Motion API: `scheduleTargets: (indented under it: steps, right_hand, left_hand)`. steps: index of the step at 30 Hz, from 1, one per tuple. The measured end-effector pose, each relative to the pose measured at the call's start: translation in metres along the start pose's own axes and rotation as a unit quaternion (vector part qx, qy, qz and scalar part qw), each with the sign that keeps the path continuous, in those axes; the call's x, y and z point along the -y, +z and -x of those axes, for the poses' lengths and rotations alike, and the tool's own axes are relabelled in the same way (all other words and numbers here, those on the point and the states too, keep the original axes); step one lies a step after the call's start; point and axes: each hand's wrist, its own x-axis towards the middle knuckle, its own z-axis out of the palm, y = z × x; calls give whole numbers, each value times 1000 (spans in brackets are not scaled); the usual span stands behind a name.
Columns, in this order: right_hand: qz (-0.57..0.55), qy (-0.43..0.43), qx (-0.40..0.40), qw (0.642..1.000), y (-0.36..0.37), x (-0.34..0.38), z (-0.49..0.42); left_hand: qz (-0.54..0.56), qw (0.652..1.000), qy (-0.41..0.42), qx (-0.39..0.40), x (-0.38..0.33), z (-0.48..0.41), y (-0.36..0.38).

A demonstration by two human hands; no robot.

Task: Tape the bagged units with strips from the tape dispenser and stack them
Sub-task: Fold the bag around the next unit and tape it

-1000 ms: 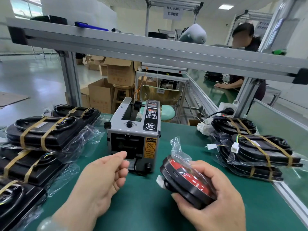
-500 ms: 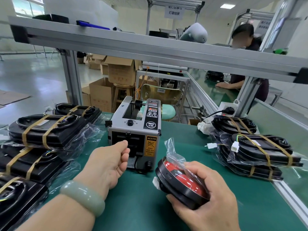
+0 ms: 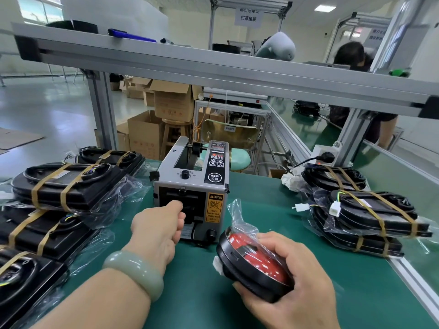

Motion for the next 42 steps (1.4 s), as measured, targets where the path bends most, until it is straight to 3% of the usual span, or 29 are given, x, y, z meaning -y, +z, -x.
scheduleTargets:
  steps: [5,8,11,15,22,42]
  right_hand:
    - [-50,59,-15,997,-4,-4,-2]
    - [-67,73,-14,995,-4,-6,-1]
    - [-68,70,-5,995,-2,-4,0]
    - [-66,57,0,996,-1,1,0]
    - [-43,26,-13,999,2,8,-1]
    - [-23,26,-15,999,2,9,0]
  left_hand:
    - [34,991,-14,126,-1,34,-18]
    - [4,973,45,225,4,62,-33]
    - [-51,954,129,266,8,83,-42]
    - [-130,930,196,281,11,95,-42]
    - [-165,917,234,276,19,91,-44]
    - [-205,913,260,238,25,92,-37]
